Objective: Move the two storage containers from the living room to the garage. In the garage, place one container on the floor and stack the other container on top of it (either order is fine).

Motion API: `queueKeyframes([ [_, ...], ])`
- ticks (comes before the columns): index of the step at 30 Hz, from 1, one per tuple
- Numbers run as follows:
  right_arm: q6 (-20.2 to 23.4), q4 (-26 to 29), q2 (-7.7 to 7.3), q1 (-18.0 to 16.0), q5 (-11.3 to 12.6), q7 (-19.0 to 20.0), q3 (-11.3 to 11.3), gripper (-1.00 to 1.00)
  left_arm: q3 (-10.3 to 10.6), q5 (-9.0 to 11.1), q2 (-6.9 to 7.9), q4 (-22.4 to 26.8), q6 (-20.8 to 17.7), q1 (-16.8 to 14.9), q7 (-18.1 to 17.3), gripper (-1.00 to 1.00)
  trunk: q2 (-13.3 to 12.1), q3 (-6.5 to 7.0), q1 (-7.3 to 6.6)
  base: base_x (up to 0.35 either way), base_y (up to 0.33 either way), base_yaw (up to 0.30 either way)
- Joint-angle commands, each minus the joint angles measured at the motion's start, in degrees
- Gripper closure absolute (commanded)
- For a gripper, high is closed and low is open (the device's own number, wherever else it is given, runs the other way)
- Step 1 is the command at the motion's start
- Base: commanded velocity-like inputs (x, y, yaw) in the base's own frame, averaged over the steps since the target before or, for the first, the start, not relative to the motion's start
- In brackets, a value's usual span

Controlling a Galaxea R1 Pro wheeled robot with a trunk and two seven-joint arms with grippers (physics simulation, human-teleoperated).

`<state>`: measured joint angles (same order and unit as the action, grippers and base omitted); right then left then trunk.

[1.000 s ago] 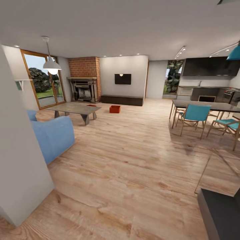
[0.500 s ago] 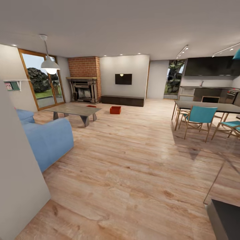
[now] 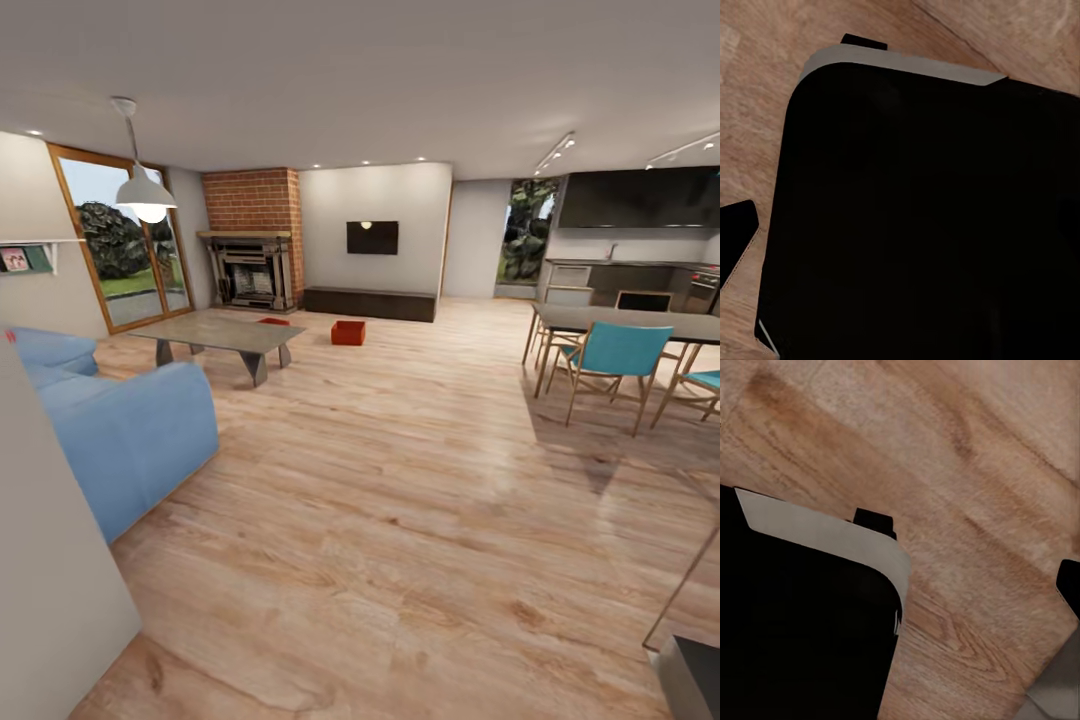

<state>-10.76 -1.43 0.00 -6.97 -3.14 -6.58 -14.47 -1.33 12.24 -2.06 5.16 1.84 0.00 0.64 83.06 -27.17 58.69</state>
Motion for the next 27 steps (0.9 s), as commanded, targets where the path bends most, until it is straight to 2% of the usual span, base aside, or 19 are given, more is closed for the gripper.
queueKeyframes([
  [1,-0.23,-0.15,0.01,-0.06,-0.35,-0.27,-0.19,-1.0,-0.09,0.24,-0.01,0.03,-0.07,0.0,0.05,-1.0,0.02,-0.05,0.03,0.324,0.094,0.0],
  [17,-0.23,-0.15,-0.01,-0.06,-0.46,-0.27,-0.3,-1.0,0.07,-0.23,-0.13,0.03,0.28,0.0,0.0,-1.0,0.02,-0.05,0.03,0.325,0.092,0.0],
  [27,-0.23,-0.15,0.01,-0.06,-0.46,-0.27,-0.3,-1.0,0.1,-0.38,-0.13,0.03,0.35,0.0,-0.01,-1.0,0.02,-0.05,0.03,0.324,0.011,0.0],
])
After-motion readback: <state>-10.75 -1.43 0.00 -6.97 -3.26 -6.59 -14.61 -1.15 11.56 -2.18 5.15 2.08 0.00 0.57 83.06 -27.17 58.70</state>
